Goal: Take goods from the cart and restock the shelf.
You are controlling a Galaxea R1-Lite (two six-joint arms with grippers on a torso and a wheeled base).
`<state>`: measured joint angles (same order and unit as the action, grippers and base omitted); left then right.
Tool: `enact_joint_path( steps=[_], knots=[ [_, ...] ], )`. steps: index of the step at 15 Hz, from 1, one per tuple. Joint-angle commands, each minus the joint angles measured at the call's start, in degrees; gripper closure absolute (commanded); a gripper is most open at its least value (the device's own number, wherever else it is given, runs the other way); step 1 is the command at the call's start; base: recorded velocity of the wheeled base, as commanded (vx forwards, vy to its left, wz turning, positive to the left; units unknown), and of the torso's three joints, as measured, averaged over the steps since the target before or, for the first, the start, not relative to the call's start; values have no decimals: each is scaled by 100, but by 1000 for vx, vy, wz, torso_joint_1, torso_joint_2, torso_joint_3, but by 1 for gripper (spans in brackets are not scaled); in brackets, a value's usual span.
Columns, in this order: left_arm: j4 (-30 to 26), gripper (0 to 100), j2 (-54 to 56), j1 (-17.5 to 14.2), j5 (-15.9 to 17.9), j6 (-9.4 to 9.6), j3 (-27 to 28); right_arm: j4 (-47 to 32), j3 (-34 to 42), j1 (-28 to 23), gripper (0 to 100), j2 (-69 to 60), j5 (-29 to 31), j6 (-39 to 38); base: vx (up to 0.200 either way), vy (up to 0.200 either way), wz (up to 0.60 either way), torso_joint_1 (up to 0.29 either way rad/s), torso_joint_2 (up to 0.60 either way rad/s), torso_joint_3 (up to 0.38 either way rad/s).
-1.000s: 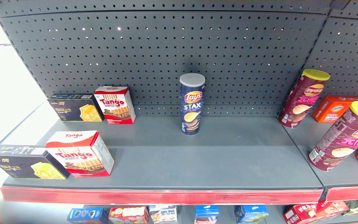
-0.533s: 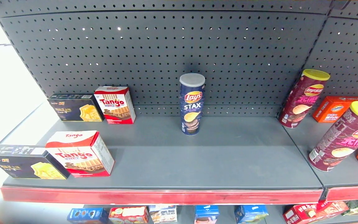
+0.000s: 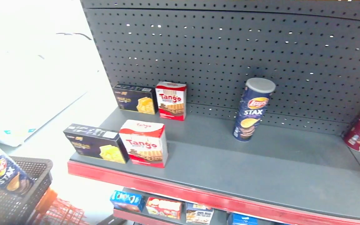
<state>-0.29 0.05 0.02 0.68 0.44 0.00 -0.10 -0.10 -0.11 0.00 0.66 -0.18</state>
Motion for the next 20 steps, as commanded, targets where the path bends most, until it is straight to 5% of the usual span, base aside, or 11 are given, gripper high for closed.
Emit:
enact_joint_path(
  steps=[1, 4, 19, 20],
  knots=[
    [3, 0, -5, -2, 2, 0, 0, -8, 1, 2, 0, 9, 4, 1, 0, 0, 600, 2, -2, -2],
    [3, 0, -5, -2, 2, 0, 0, 1, 1, 2, 0, 9, 4, 1, 0, 0, 600, 4, -1, 2],
    [-23, 0, -5, -2, 28, 26, 18, 1, 1, 2, 0, 9, 13, 1, 0, 0, 0, 0, 0, 0],
    [-59, 0, -58, -55, -350, 229, 246, 1, 1, 2, 0, 9, 13, 1, 0, 0, 0, 0, 0, 0]
  ],
)
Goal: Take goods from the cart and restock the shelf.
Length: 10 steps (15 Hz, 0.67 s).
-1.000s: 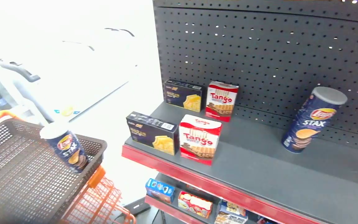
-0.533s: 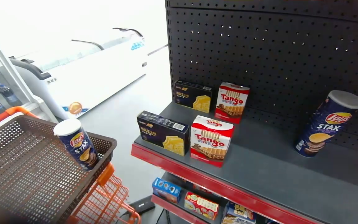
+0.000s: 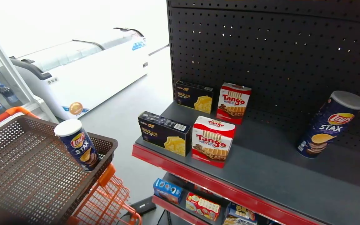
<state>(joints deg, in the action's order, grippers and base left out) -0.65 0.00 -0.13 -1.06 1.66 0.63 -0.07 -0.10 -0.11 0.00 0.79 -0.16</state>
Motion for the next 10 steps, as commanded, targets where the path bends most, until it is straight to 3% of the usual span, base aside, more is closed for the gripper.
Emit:
enact_joint_path(
  steps=[1, 3, 4, 5, 6, 7, 8, 10],
  knots=[
    [-199, 0, -475, 13, -202, 353, 684, -1, 1, 2, 0, 9, 0, 7, 0, 0, 0, 0, 0, 0],
    [-340, 0, -1925, 189, -202, 212, 1554, -1, 1, 2, 0, 9, 0, -2, 0, 0, 0, 0, 0, 0],
    [-111, 0, -2399, 444, -263, 168, 1633, -1, 1, 2, 0, 9, 0, -2, 0, 0, 0, 0, 0, 0],
    [188, 0, -2997, 339, -325, 89, 1642, -1, 1, 2, 0, 9, 0, -2, 0, 0, 0, 0, 0, 0],
    [293, 0, -3331, 57, -272, 28, 1712, -1, 1, 2, 0, 9, 0, 7, 0, 0, 0, 0, 0, 0],
    [539, 0, -3946, -514, -26, 19, 1923, -1, 1, 2, 0, 9, 0, -2, 0, 0, 0, 0, 0, 0],
    [812, 0, -4896, -1094, 546, 63, 2178, -1, 1, 2, 0, 9, 0, -2, 0, 0, 0, 0, 0, 0],
    [1480, 0, -5915, -1243, 651, 212, 2169, -1, 1, 2, 0, 9, 0, 7, 0, 0, 0, 0, 0, 0]
  ],
)
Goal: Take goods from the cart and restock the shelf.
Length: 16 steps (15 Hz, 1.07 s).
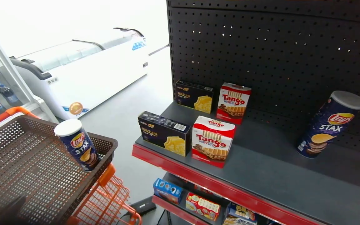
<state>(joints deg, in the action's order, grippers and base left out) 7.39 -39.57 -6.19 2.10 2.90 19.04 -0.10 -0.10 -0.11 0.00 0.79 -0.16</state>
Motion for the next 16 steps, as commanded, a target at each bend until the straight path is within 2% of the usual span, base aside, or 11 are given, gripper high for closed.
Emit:
enact_joint_path(
  steps=[1, 3, 5, 6, 8, 9, 10, 11, 13, 15, 16],
  knots=[
    [940, 0, -2169, -611, 326, 97, 302, 1, 1, 2, 0, 9, 0, -2, 0, 0, 0, 0, 0, 0],
    [2751, 0, -3311, -611, 256, 97, 170, 1, 1, 2, 0, 9, 0, -2, 0, 0, 0, 0, 0, 0],
    [3084, 0, -3812, -602, 247, 141, 170, 1, 1, 2, 0, 9, 0, -2, 0, 0, 0, 0, 0, 0],
    [4007, 0, -4296, -646, 247, 158, 56, 1, 1, 2, 0, 9, 0, 7, 0, 0, 0, 0, 0, 0],
    [4877, 0, -4920, -646, 247, 184, -85, 1, 1, 2, 0, 9, 0, -2, 0, 0, 0, 0, 0, 0],
    [4921, 0, -4955, -646, 247, 184, -94, 1, 1, 2, 0, 9, 0, -2, 0, 0, 0, 0, 0, 0],
    [5405, 0, -5421, -602, 256, 149, -138, 1, 1, 2, 0, 9, 0, -2, 0, 0, 0, 0, 0, 0],
    [5915, 0, -5790, -629, 274, 211, -261, 1, 1, 2, 0, 9, 0, 7, 0, 0, 0, 0, 0, 0],
    [6793, 0, -6405, -611, 265, 211, -349, 1, 1, 2, 0, 9, 0, -2, 0, 0, 0, 0, 0, 0],
    [7057, 0, -6669, -611, 265, 220, -322, 1, 1, 2, 0, 9, 0, -2, 0, 0, 0, 0, 0, 0],
    [7488, 0, -7047, -611, 265, 220, -261, 1, 1, 2, 0, 9, 0, 7, 0, 0, 0, 0, 0, 0]
  ],
)
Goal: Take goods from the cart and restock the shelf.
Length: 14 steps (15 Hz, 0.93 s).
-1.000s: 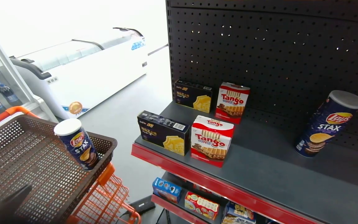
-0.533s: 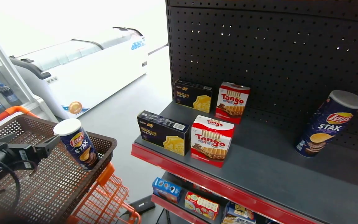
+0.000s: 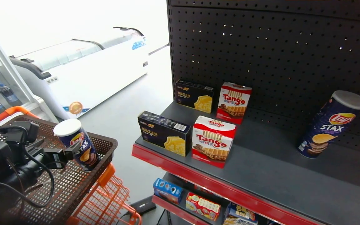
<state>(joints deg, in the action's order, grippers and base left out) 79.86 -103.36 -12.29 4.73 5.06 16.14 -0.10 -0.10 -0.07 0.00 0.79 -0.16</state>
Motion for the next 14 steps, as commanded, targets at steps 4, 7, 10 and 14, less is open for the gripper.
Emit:
enact_joint_path(
  steps=[4, 7, 10, 14],
  knots=[
    [662, 0, -1362, -19, 2, 4, 487, 1, 1, -1, 0, 9, 0, 7, 0, 0, 0, 0, 0, 0],
    [698, 0, -1749, -142, 10, 13, 1040, 1, 1, -1, 0, 9, 0, -2, 0, 0, 0, 0, 0, 0],
    [698, 0, -1942, -142, 10, 4, 1260, 1, 1, -1, 0, 9, 0, 7, 0, 0, 0, 0, 0, 0],
    [689, 0, -2276, -133, 19, -14, 1682, 1, 1, -1, 0, 9, 0, -2, 0, 0, 0, 0, 0, 0]
  ],
)
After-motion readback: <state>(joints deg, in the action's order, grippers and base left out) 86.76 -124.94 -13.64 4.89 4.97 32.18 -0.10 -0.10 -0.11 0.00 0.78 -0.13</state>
